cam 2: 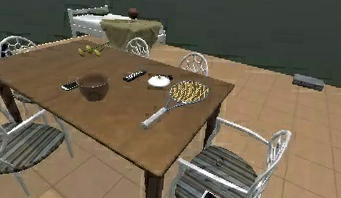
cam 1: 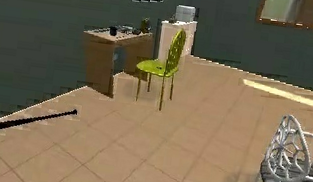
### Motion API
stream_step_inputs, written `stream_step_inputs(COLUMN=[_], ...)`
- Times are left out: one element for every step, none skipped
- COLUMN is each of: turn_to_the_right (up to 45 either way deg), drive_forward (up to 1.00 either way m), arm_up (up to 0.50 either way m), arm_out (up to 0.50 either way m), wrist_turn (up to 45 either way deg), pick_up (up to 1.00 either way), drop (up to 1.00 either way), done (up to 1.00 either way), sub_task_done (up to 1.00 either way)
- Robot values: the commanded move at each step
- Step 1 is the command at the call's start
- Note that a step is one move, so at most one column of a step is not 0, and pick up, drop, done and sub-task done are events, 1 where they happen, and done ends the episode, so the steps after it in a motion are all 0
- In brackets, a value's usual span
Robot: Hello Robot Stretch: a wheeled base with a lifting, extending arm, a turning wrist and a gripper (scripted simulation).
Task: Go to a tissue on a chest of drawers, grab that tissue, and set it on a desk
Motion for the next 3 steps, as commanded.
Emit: stream_step_inputs(turn_to_the_right=[12.0,0.0,21.0], drive_forward=[0.00,1.00,0.00], arm_up=[0.00,0.00,0.00], arm_out=[0.00,0.00,0.00], wrist_turn=[0.0,0.0,0.0], pick_up=[0.00,0.00,0.00], drop=[0.00,0.00,0.00], done=[0.00,0.00,0.00], sub_task_done=[0.00,0.00,0.00])
